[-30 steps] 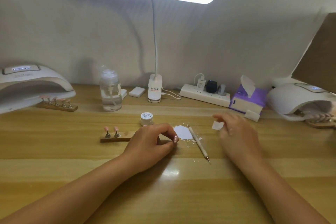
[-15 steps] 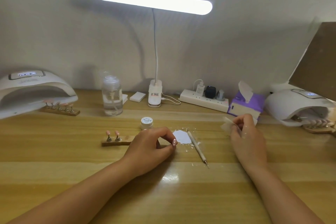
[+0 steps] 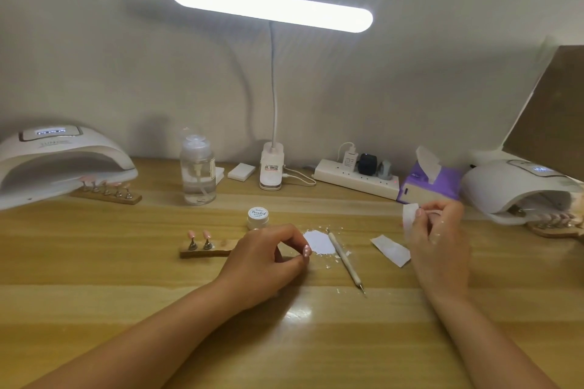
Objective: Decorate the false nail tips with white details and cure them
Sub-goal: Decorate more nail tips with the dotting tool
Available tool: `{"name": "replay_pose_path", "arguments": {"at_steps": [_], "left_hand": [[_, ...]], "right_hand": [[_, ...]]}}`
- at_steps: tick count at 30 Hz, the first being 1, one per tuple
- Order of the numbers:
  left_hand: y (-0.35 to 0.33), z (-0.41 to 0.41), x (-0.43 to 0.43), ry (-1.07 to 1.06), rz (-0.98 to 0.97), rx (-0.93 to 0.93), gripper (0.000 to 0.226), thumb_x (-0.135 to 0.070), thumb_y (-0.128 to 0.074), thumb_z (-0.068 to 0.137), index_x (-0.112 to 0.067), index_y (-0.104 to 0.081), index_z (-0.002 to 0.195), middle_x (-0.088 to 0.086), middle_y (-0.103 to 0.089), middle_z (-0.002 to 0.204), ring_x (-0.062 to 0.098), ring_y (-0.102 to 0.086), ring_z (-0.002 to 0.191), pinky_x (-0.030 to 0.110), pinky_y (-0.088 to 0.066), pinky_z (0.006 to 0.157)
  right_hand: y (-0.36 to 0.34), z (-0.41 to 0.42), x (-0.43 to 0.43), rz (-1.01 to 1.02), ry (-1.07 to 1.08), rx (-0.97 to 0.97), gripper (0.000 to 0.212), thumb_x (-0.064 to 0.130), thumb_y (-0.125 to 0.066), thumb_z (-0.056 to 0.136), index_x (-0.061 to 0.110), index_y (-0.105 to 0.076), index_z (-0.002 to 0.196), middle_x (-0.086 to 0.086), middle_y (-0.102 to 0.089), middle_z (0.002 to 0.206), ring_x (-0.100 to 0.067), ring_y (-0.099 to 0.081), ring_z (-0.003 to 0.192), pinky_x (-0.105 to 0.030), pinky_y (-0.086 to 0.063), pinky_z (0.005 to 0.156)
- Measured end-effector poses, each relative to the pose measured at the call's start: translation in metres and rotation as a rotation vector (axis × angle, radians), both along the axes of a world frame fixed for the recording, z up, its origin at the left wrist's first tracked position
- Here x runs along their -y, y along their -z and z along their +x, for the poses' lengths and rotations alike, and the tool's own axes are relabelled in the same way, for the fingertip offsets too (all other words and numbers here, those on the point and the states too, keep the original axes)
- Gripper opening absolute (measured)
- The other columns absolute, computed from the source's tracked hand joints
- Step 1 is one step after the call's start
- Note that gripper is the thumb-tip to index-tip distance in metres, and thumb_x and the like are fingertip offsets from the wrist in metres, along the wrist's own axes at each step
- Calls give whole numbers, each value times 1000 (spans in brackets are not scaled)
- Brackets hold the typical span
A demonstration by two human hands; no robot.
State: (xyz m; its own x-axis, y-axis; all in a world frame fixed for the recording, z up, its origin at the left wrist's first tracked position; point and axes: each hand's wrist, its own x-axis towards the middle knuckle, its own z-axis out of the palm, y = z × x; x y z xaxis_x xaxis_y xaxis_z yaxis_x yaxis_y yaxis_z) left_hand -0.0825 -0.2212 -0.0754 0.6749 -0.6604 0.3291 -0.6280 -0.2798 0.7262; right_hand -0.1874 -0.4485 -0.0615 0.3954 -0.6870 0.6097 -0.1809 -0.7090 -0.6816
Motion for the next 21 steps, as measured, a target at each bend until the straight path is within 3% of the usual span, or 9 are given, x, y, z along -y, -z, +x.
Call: {"name": "replay_pose_path", "arguments": {"at_steps": [3,6,10,13,17,21], "left_hand": [[-1,-1,0,-8,-26,-13,13,-26,-68,90,-37,-65,84,-28,-64,93,4,-57,53,15,-46,45],[-2,-3,0,-24,-52,0,12,-28,-67,92,-37,-65,84,-29,-64,94,4,-55,51,15,-40,46],[-2,-3,0,-23,-94,24,8,-26,-69,91,-33,-67,87,-24,-67,98,5,-53,49,14,-35,52],[-2,-3,0,-8,-148,41,4,-27,-70,91,-31,-69,91,-20,-70,99,5,-51,46,12,-35,52],[-2,-5,1,14,-215,53,12,-24,-70,90,-35,-67,87,-19,-72,95,4,-50,43,13,-36,50],[-2,-4,2,7,-248,57,9,-20,-70,90,-29,-71,91,-19,-72,94,4,-48,42,13,-36,50]], "right_hand": [[-5,0,-5,-12,-70,0,20,2,-51,99,1,-52,120,-1,-60,91,-24,-57,81,-36,-43,68],[-11,1,-19,19,-188,8,13,5,-53,99,10,-62,107,1,-64,94,-20,-61,86,-45,-53,80],[-13,4,-48,16,-341,38,9,14,-58,99,14,-67,98,0,-67,92,-17,-62,88,-41,-54,80],[-6,6,-66,-5,-409,45,11,13,-49,101,15,-59,97,6,-64,88,-9,-61,83,-36,-51,75],[0,4,-77,-193,-460,58,8,18,-48,102,21,-56,100,17,-62,85,-6,-63,81,-23,-48,67],[6,7,-76,-279,-466,43,10,7,-64,95,16,-63,99,11,-64,86,-10,-60,80,-32,-50,68]]}}
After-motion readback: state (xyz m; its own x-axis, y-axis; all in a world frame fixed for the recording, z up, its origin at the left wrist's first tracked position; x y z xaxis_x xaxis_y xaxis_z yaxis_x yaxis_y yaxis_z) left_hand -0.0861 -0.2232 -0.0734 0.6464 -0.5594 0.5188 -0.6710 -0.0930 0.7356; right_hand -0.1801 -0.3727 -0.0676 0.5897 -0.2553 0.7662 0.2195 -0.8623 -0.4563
